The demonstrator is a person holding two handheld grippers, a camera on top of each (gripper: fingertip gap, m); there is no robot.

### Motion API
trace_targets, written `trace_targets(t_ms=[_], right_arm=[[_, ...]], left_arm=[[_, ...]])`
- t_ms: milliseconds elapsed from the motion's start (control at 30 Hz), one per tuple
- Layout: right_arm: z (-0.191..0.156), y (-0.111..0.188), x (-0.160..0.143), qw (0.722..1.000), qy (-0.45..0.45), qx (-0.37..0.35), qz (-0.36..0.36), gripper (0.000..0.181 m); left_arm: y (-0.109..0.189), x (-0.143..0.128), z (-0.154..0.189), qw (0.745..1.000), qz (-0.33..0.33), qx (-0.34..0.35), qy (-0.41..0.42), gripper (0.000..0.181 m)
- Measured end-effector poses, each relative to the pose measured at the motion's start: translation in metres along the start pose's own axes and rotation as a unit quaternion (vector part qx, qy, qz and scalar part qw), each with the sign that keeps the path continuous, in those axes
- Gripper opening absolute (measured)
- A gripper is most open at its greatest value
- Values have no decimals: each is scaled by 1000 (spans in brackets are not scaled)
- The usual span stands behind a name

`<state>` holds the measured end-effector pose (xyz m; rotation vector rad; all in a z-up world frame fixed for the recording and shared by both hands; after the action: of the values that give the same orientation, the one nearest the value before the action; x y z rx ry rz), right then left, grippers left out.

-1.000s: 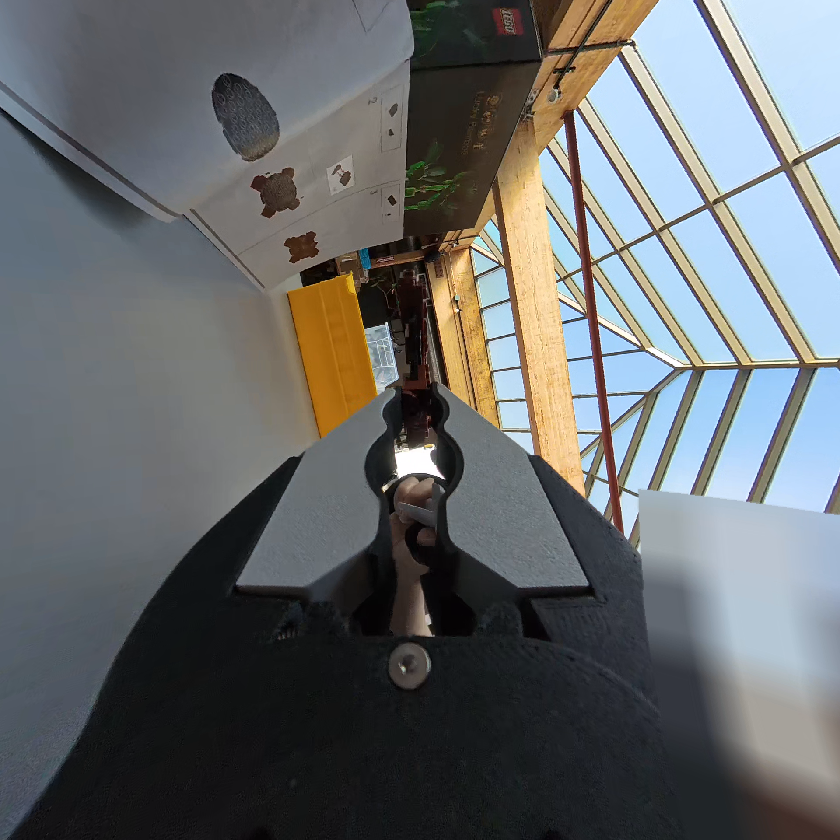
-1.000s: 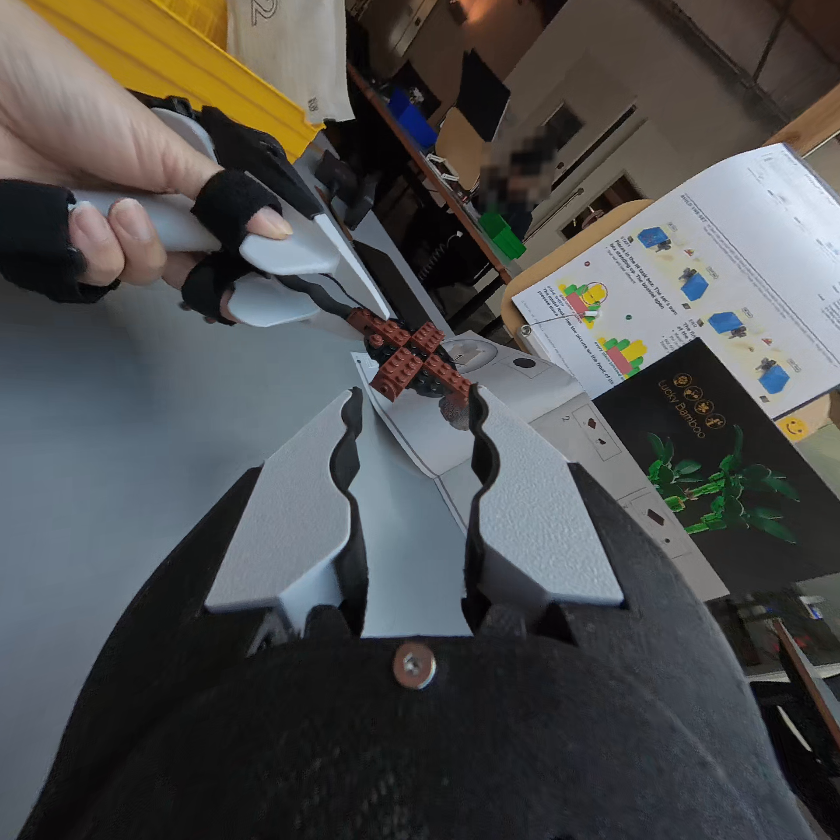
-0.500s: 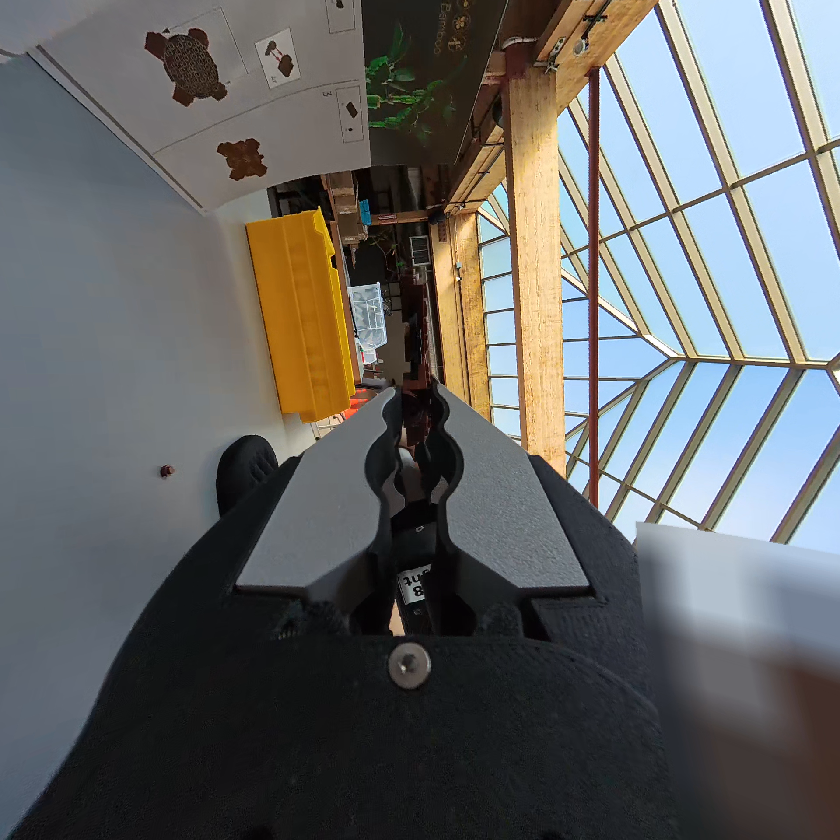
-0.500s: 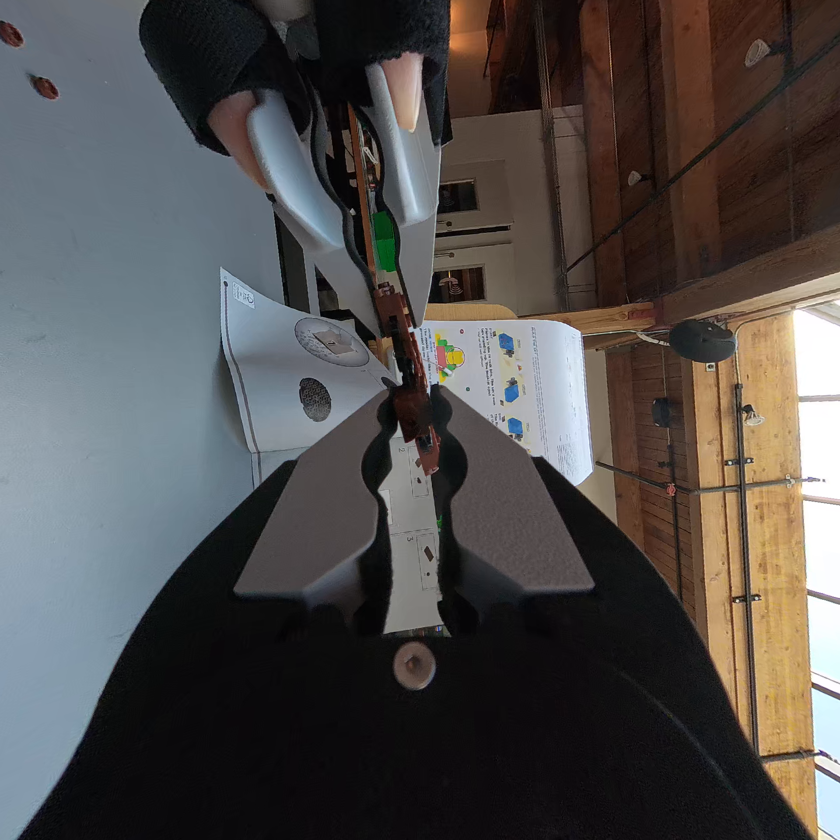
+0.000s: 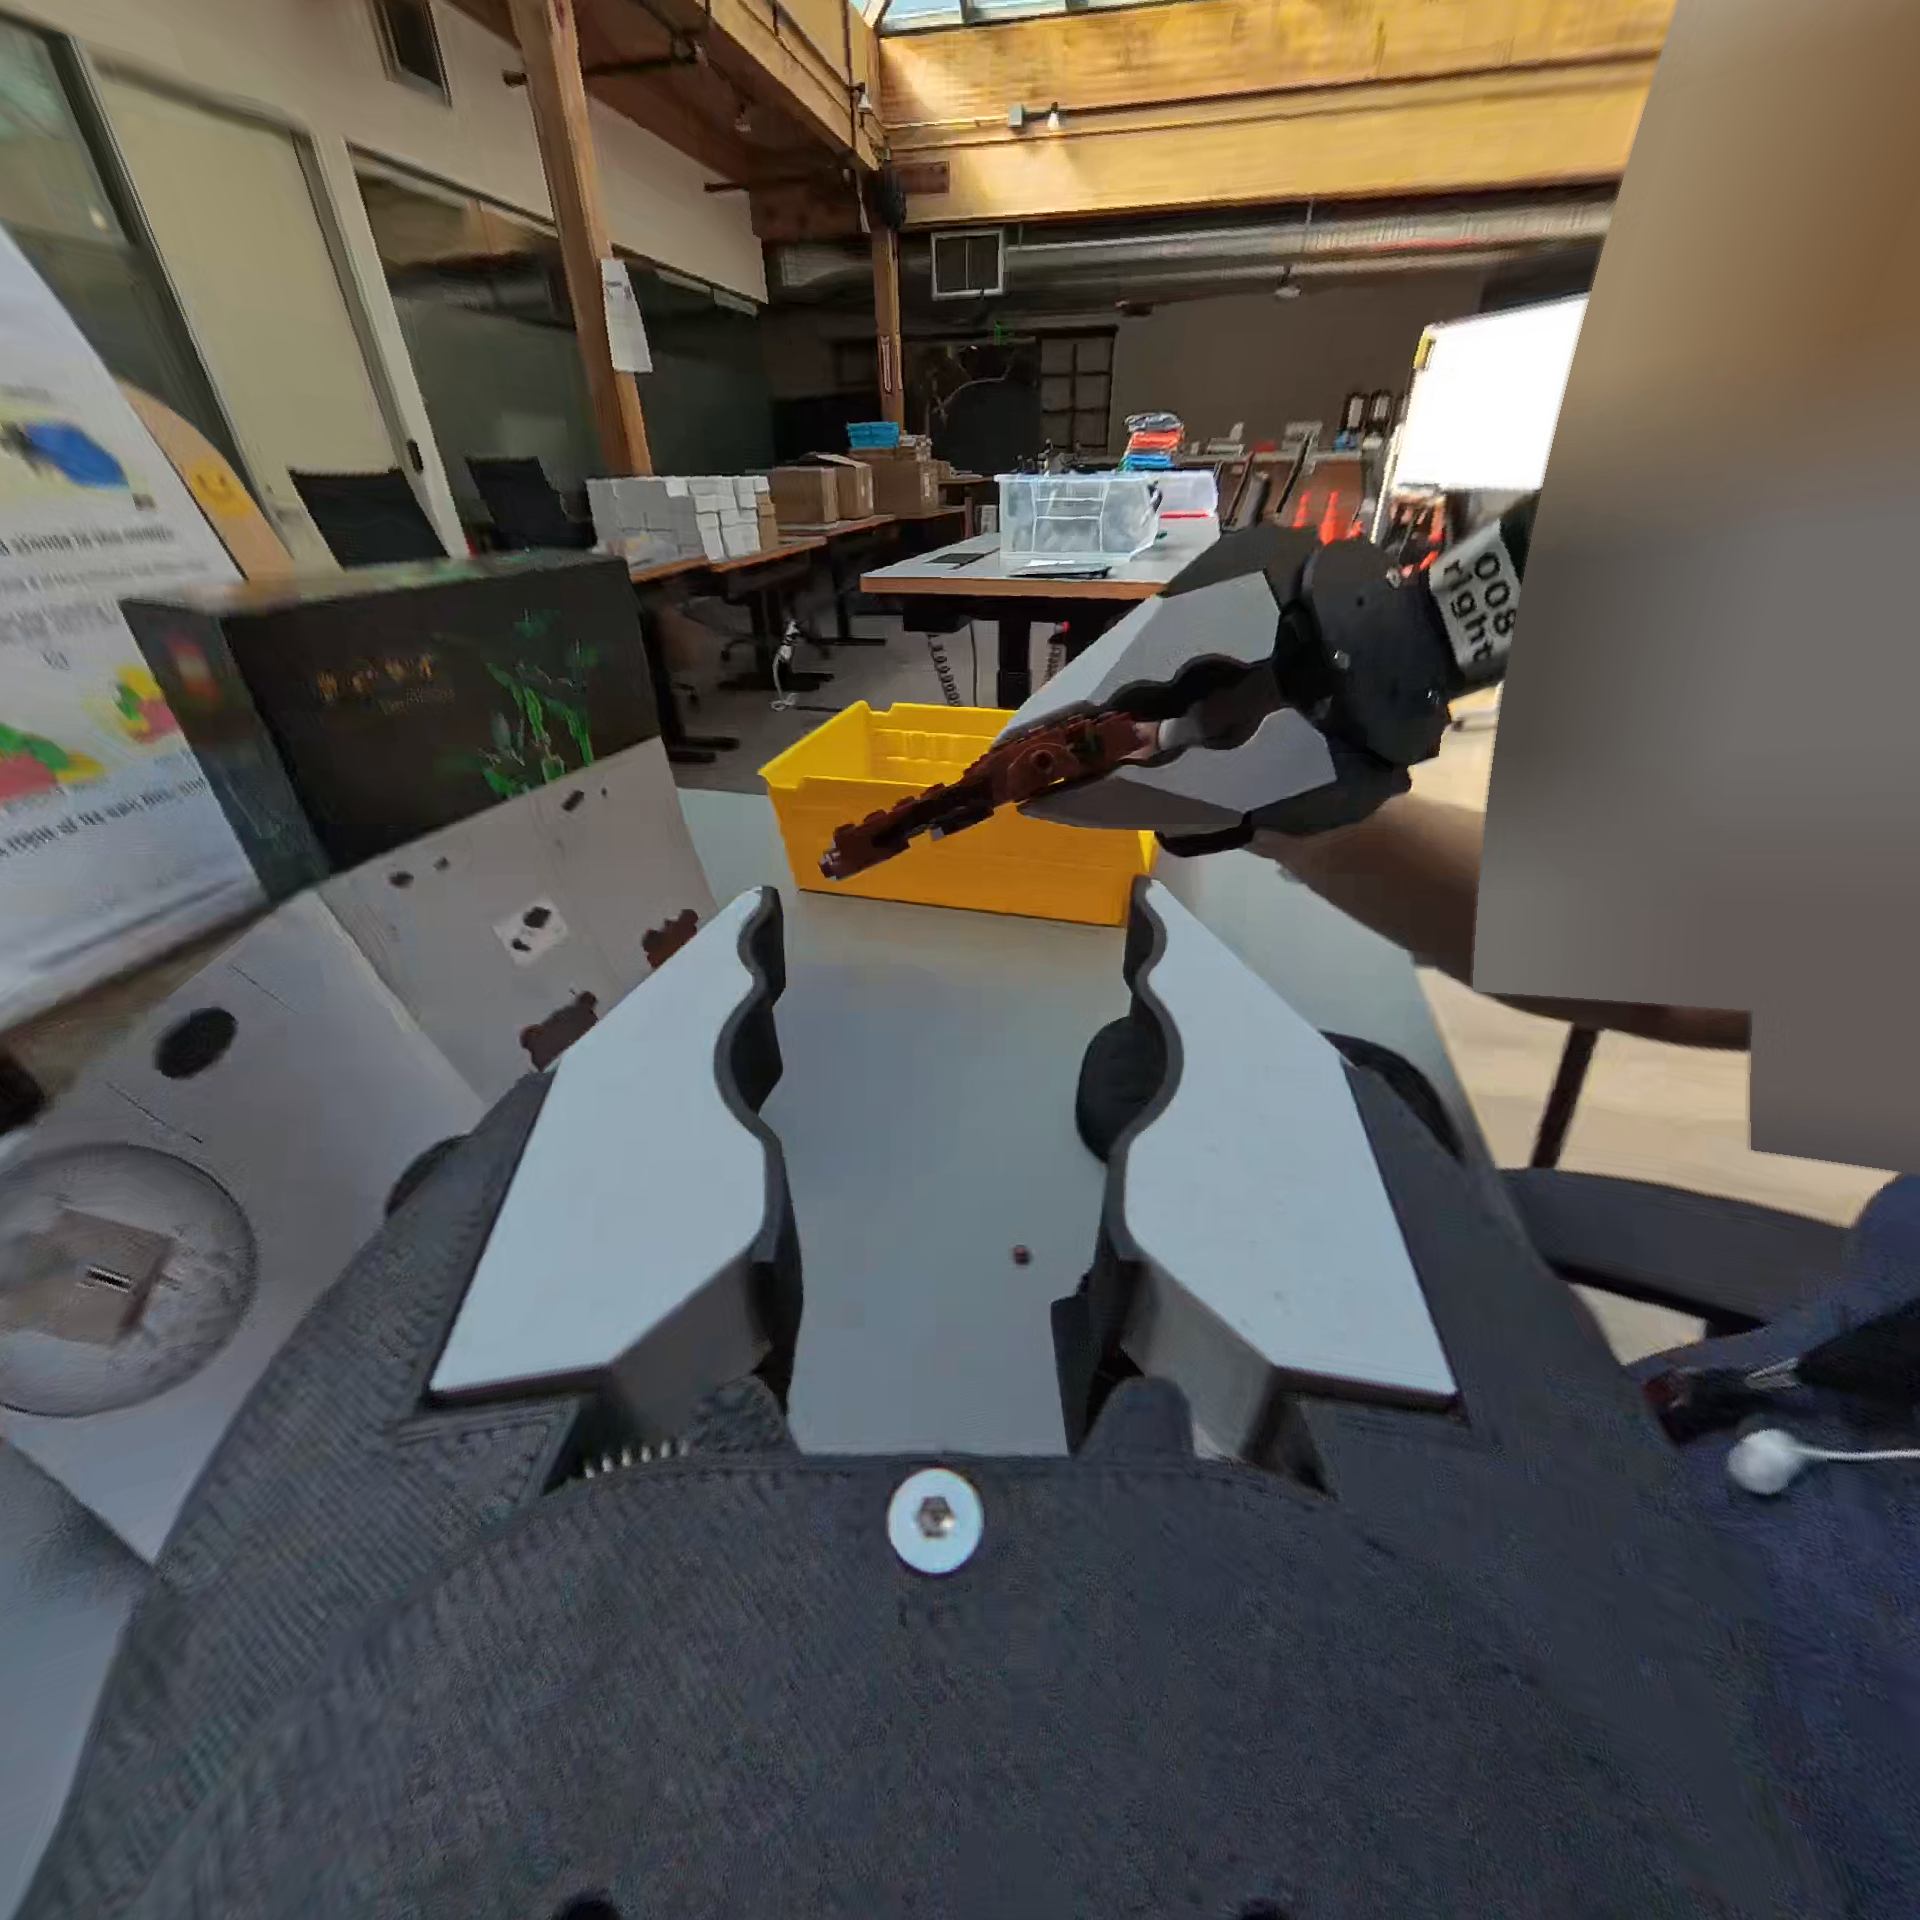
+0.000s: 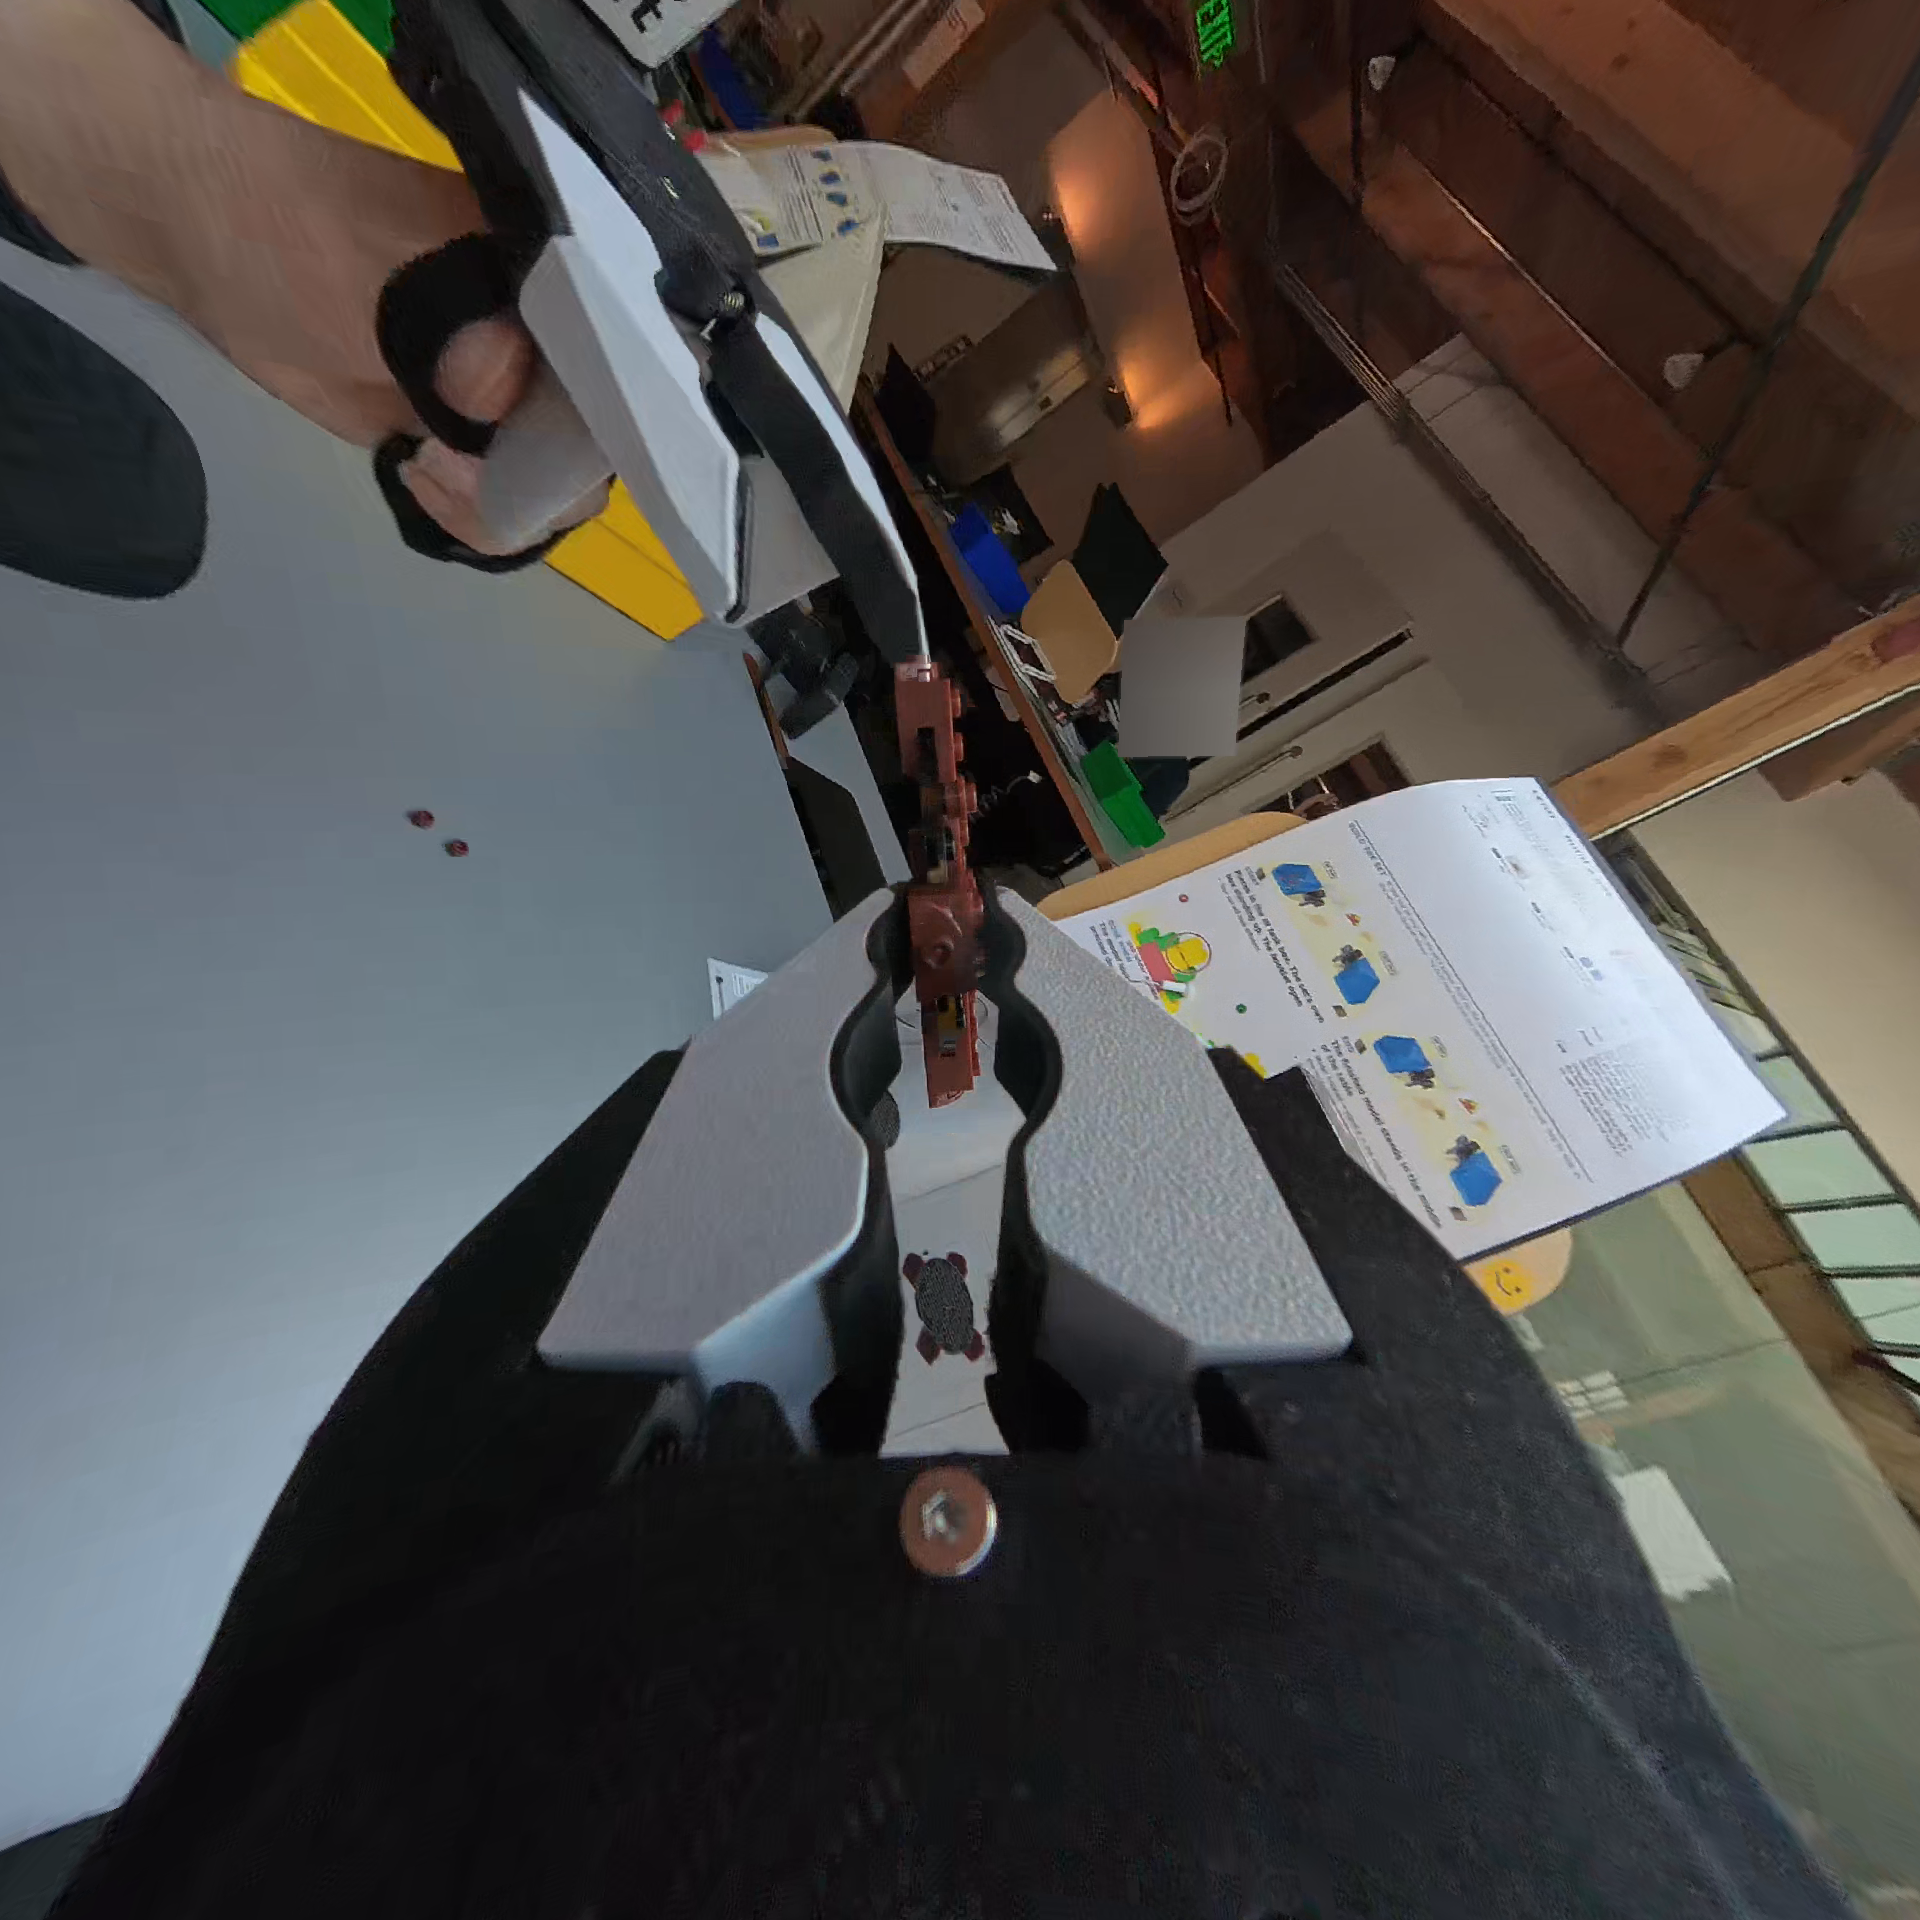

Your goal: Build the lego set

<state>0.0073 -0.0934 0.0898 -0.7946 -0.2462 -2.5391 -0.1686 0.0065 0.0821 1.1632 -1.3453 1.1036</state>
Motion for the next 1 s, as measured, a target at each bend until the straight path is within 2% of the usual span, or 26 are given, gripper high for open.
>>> trace_targets(t_ms=[33,100,133,200,300,433,500,633,733,933,1000], right_arm=[[3,2,4,1000,-17,16,18,11],[8,6,13,997,-47,35,51,11],[10,7,16,995,-62,45,66,10],[11,11,22,990,-81,67,95,11],[10,13,25,988,-82,82,106,10],[6,14,27,984,-80,107,120,11],[6,14,28,981,-79,112,134,11],[6,13,29,982,-70,107,141,12],[6,16,34,984,-51,88,144,27],[1,15,57,993,37,87,76,26],[0,13,60,993,56,90,61,20]], left_arm=[[-2,10,9,995,-14,16,-94,64],[-9,22,24,964,-50,44,-257,61],[-15,25,29,945,-69,51,-316,60],[-23,26,35,918,-87,51,-383,52],[-25,30,40,914,-64,26,-400,31],[-24,32,43,906,-62,9,-418,24],[-23,31,48,901,-57,-10,-429,9],[-20,30,50,897,-54,-9,-438,7],[-17,29,49,892,-61,0,-448,5],[-13,26,47,884,-94,-10,-457,5],[-14,25,48,879,-103,-14,-466,5]])
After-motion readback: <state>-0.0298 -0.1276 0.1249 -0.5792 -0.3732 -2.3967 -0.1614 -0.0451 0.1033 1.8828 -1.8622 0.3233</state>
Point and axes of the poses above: each gripper's, where its closed fingertips meet, y back along the fingers, x out of its top, z = x × y across the jaws, the point moved 9 cm from there along y, back along the fingers
